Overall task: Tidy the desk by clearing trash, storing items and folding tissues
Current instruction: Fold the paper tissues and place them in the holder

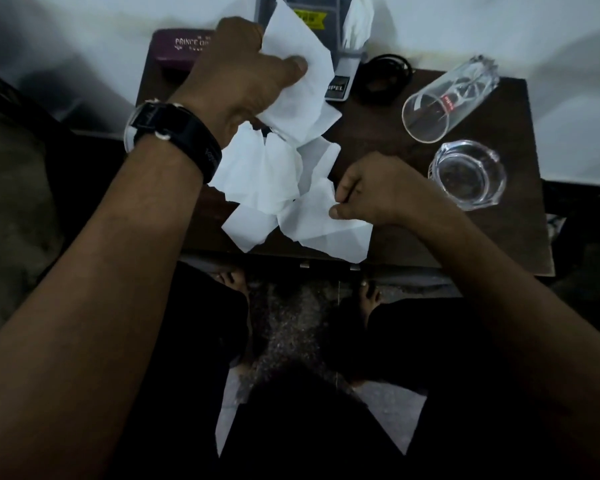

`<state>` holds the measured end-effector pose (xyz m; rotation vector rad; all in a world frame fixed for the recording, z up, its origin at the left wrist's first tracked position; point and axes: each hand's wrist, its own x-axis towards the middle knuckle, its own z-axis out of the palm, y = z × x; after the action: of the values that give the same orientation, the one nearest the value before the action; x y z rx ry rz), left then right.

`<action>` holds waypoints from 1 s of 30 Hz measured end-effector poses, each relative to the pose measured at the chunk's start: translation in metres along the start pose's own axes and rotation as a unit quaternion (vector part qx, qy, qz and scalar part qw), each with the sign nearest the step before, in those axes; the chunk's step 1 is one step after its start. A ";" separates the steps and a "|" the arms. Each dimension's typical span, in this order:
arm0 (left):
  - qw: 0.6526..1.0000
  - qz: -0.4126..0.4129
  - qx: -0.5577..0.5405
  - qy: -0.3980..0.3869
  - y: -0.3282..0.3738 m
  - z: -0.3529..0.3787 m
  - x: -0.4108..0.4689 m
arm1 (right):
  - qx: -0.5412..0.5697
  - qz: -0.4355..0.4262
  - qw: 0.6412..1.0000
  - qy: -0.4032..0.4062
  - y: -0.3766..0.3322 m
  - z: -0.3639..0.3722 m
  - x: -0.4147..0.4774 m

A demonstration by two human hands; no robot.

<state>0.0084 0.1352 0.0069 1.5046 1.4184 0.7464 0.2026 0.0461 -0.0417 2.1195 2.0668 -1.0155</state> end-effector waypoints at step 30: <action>0.952 -0.115 -0.222 -0.174 0.028 0.020 -0.020 | 0.406 -0.092 0.893 0.173 -0.006 -0.082 -0.004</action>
<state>0.0349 0.1138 0.0271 1.0382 1.0482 0.5731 0.2330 0.0785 0.0270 2.6430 2.2863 -1.9346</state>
